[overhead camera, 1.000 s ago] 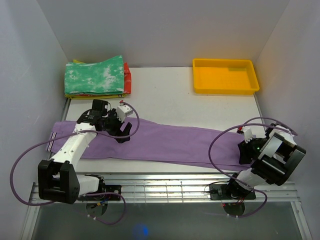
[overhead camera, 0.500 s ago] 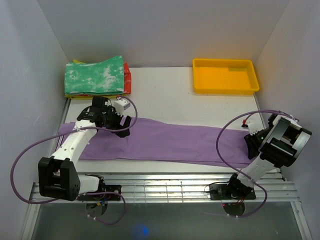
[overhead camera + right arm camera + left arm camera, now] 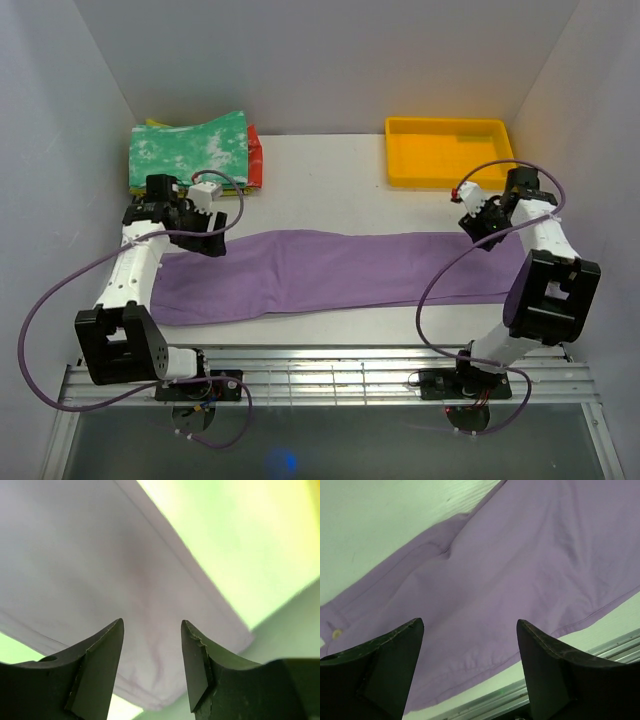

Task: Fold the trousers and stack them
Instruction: Fold the trousers

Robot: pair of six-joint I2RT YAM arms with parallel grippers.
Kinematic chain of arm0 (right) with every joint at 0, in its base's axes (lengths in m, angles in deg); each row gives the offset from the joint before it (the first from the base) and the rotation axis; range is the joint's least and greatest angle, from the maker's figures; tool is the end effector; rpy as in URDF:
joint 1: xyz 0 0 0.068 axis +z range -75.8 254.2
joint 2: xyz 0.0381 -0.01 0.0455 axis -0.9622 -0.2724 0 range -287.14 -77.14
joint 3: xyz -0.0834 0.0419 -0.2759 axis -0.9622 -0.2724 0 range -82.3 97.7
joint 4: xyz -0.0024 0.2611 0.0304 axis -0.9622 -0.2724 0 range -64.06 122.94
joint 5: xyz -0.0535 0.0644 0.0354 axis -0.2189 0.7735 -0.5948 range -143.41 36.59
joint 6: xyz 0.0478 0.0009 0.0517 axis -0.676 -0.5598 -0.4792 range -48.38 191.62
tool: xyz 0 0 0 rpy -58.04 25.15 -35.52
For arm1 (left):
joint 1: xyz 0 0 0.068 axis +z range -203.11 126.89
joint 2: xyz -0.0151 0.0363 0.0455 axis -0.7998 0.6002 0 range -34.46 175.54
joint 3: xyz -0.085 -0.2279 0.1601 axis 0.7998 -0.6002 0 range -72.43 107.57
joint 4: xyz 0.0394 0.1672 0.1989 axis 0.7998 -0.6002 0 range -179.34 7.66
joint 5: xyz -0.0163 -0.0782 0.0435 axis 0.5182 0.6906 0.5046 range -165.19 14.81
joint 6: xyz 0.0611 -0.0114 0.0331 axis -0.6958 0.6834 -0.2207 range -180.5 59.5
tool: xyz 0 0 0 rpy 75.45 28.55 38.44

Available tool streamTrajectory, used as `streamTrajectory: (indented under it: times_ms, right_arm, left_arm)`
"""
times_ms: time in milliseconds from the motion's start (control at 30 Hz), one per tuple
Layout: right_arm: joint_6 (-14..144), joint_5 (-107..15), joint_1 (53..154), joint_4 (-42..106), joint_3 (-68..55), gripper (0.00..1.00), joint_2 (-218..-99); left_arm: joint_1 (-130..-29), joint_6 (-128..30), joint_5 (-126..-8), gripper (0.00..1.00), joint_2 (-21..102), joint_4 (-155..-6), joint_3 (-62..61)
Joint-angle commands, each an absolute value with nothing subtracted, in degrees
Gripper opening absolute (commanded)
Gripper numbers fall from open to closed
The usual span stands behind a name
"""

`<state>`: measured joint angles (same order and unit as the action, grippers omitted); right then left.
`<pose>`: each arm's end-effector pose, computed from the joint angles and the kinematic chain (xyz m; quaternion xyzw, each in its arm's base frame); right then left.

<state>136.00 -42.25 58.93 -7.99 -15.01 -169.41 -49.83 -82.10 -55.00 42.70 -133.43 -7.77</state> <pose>0.3244 -0.0770 0.2274 -0.4230 0.8769 -0.0599 0.2204 0.2683 -0.0046 0.2798 0.1921 0.9399 -0.1182 0.2564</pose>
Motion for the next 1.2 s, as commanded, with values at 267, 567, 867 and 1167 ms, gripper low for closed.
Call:
streamTrajectory:
  times_ms: [267, 567, 867, 1167]
  right_arm:
    - [118.14, -25.98, 87.01, -11.9, -22.87, 0.51, -162.12]
    - [116.8, -37.76, 89.4, -2.49, -29.12, 0.47, -175.12]
    - [116.89, -42.16, 89.4, -3.1, -25.96, 0.46, -180.14]
    - [119.61, -47.08, 89.49, -2.13, -27.1, 0.37, -179.97]
  left_arm:
    - [-19.38, -93.18, -52.51, 0.96, 40.86, -143.87, -6.42]
    - [-4.07, -102.76, -44.97, 0.98, 55.36, -143.16, -6.59]
    - [-3.98, -105.67, -37.49, 0.84, 61.42, -142.27, -10.56]
    - [-3.98, -103.57, -30.01, 0.0, 59.94, -146.14, -0.63]
